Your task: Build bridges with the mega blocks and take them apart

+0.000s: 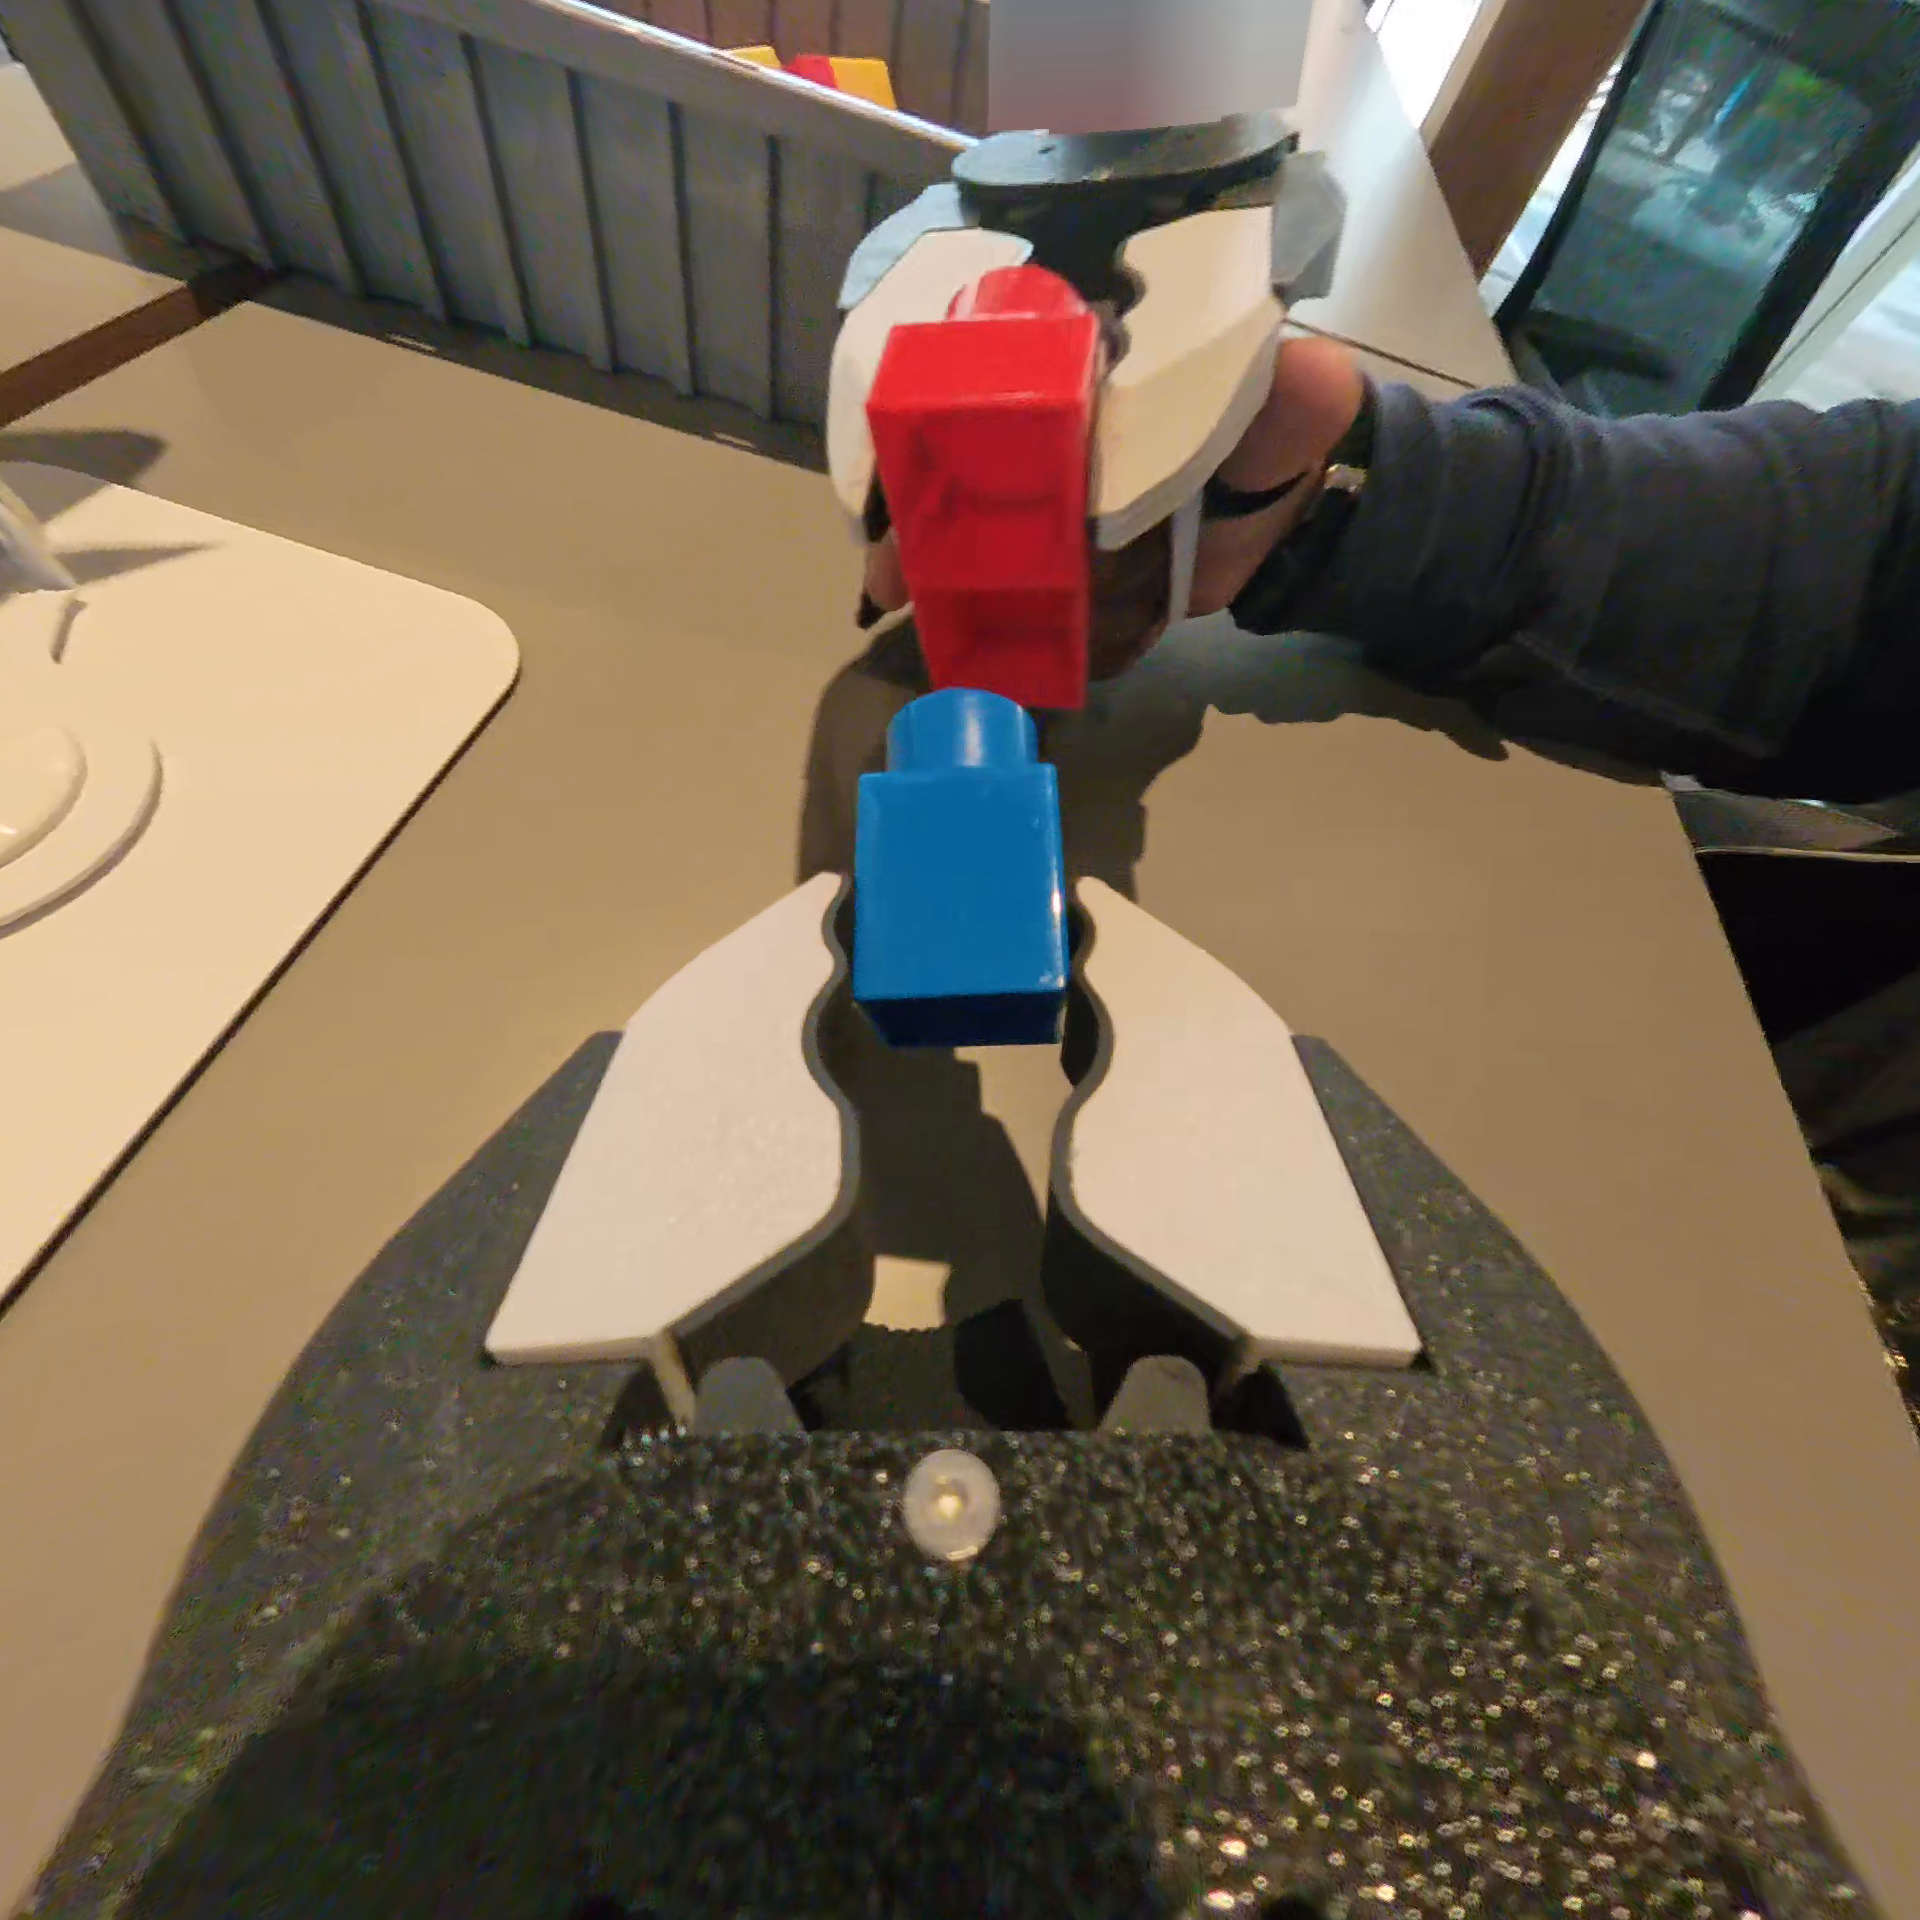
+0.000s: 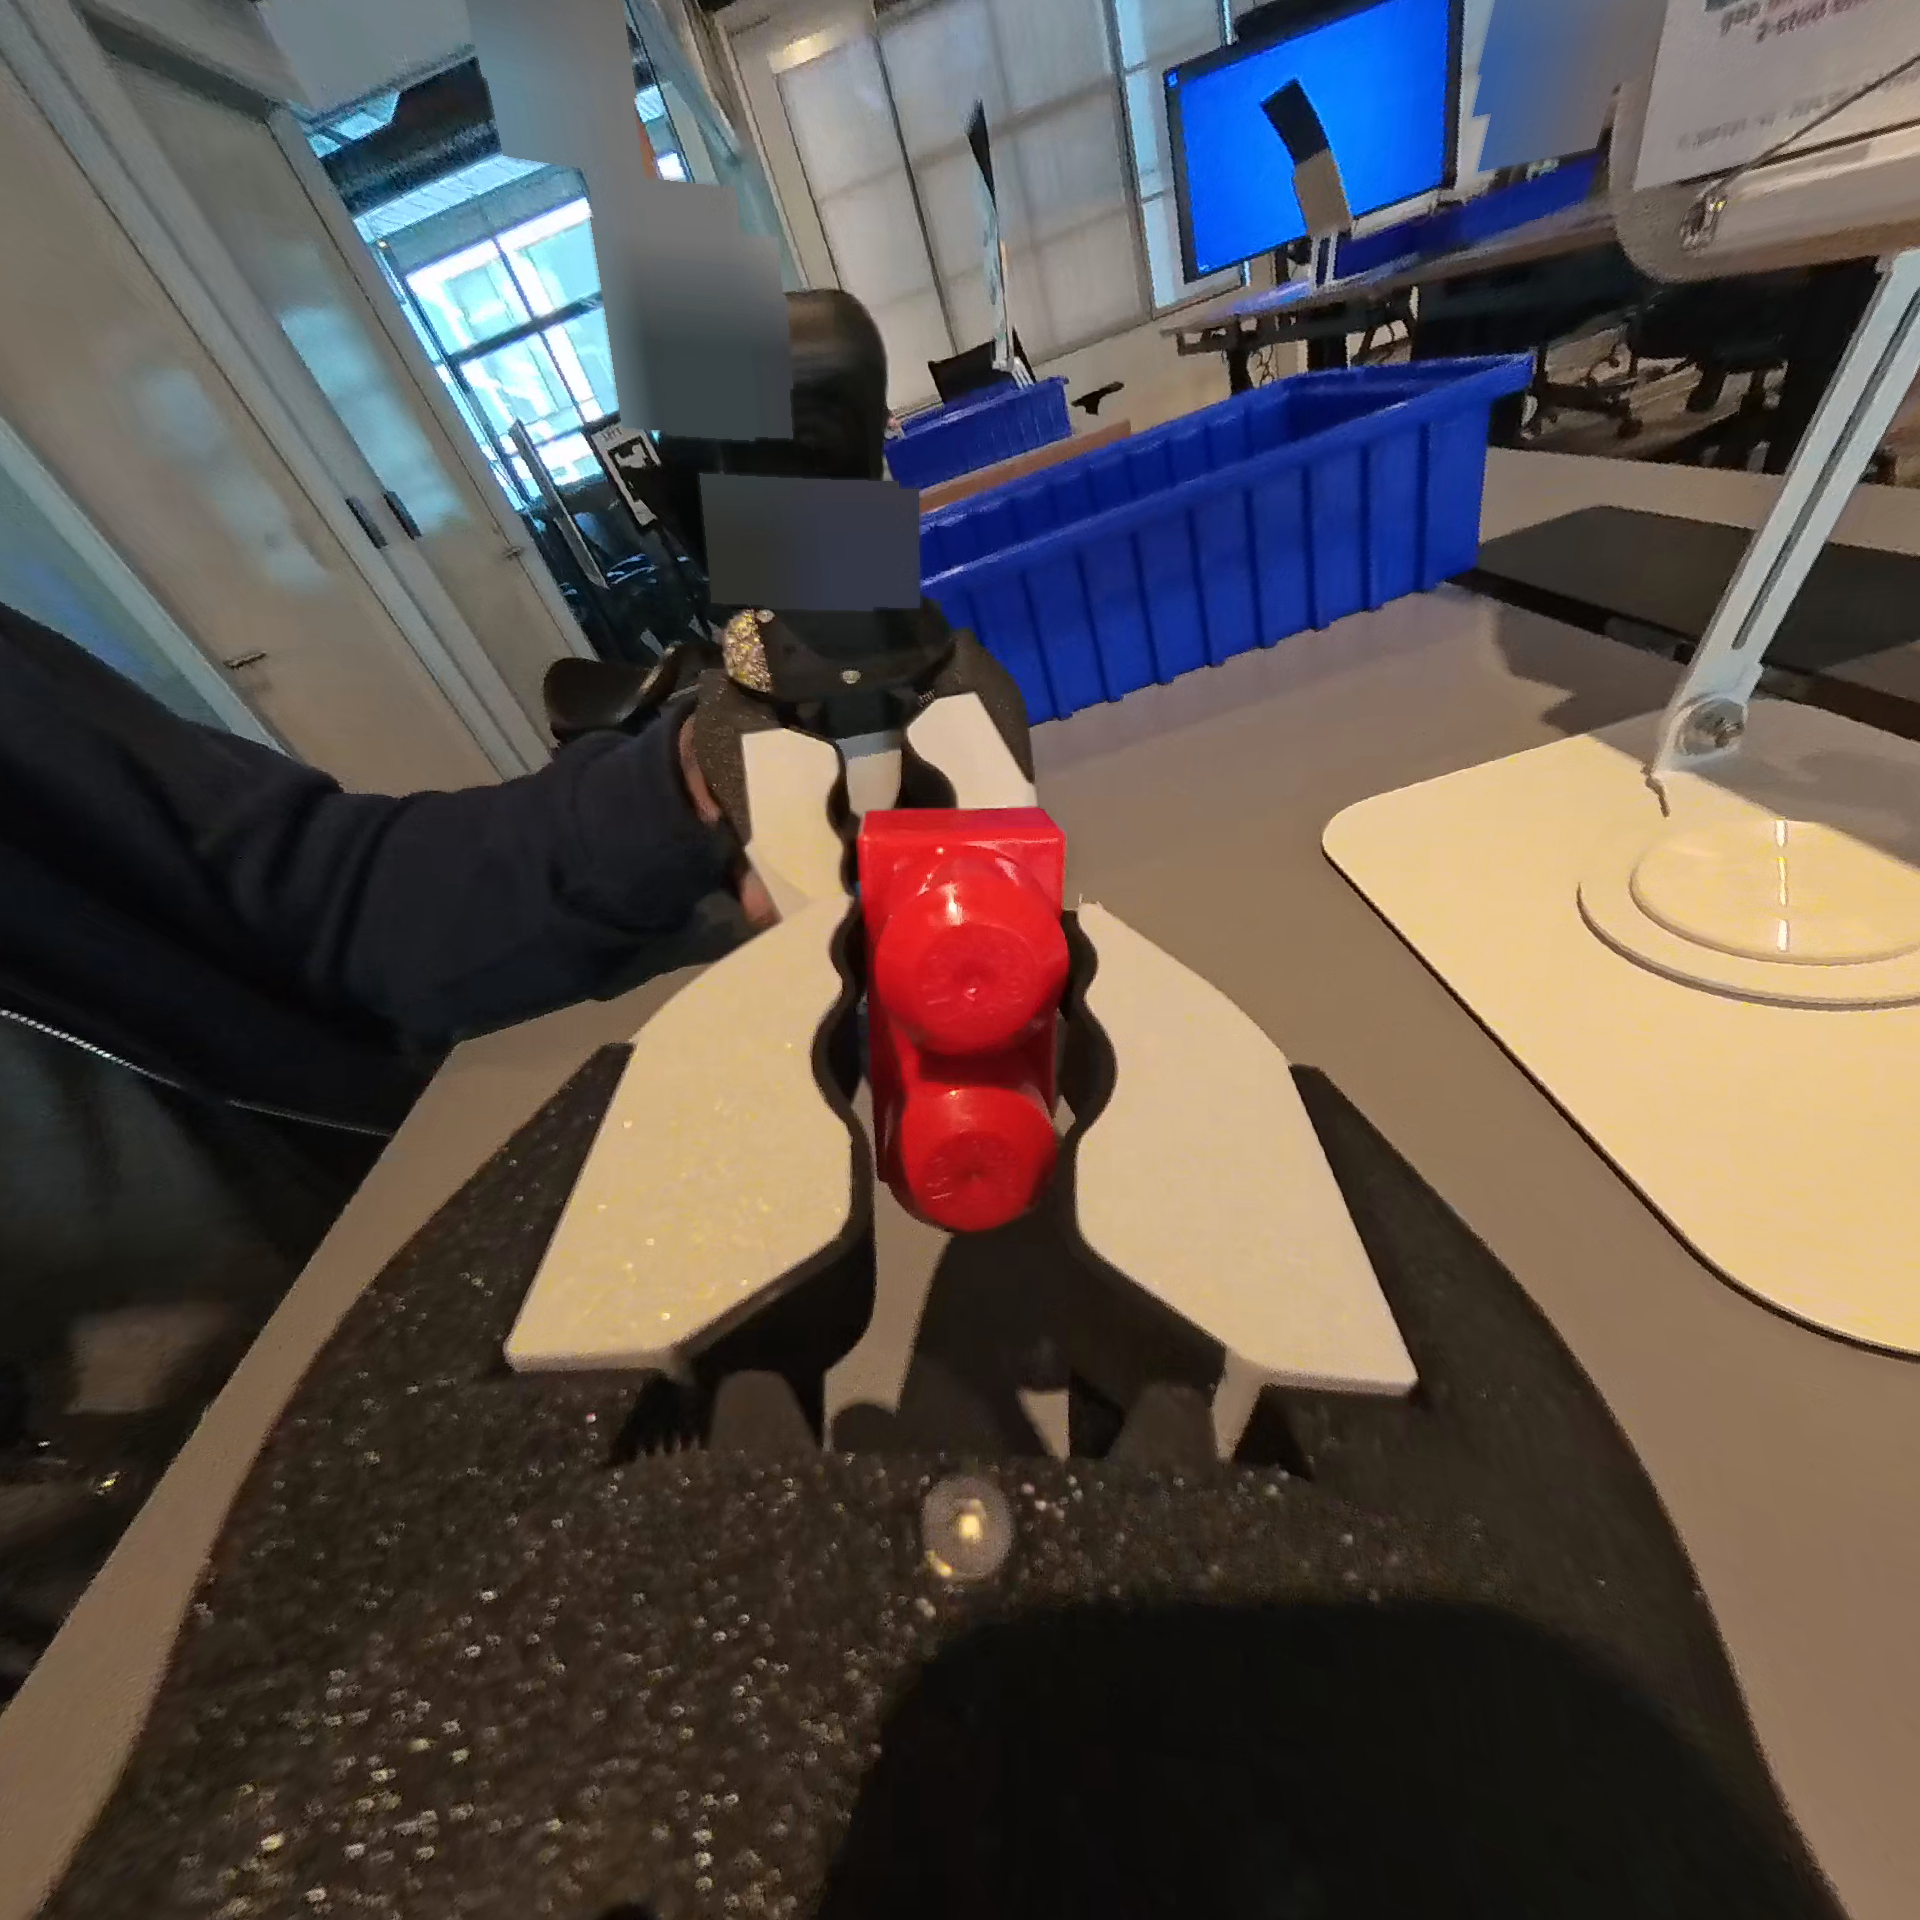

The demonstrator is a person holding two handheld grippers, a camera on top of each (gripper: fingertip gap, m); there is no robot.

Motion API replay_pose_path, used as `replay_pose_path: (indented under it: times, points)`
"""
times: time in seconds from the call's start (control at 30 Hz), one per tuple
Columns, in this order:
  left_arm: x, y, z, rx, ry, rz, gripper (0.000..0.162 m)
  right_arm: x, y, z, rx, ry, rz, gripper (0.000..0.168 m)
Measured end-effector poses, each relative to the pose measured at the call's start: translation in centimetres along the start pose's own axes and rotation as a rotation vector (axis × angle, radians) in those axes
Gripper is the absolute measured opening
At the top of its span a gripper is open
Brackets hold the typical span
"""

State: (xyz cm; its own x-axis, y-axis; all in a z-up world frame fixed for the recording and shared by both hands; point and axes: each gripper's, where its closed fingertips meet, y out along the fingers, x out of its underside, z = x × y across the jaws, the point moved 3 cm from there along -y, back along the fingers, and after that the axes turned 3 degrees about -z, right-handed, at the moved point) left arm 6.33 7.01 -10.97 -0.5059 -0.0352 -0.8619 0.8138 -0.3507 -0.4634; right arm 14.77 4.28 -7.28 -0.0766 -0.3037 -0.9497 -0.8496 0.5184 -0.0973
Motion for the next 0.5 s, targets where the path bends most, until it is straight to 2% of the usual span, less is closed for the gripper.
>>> replay_pose_path:
  times: [0.17, 0.27, 0.33, 0.43, 0.5]
  points:
    - [-0.7, -1.8, -1.7, -0.142, -0.005, 0.033, 0.036, 0.5, 0.7, 0.0, 0.016, -0.012, -0.027, 0.035]
    - [-2.2, -5.8, -3.3, -0.316, 0.000, 0.094, 0.036, 1.2, 1.2, 0.1, 0.028, -0.016, -0.059, 0.035]
    - [-3.3, -10.7, -4.5, -0.527, 0.035, 0.127, 0.035, 1.8, 1.7, 0.2, 0.030, -0.016, -0.090, 0.035]
    - [-4.5, -20.6, -4.8, -0.895, 0.078, 0.211, 0.036, 2.2, 2.0, 0.1, 0.034, -0.028, -0.120, 0.035]
    - [-3.6, -26.9, -4.7, -1.140, 0.069, 0.213, 0.036, 2.3, 2.1, 0.2, 0.035, -0.024, -0.126, 0.035]
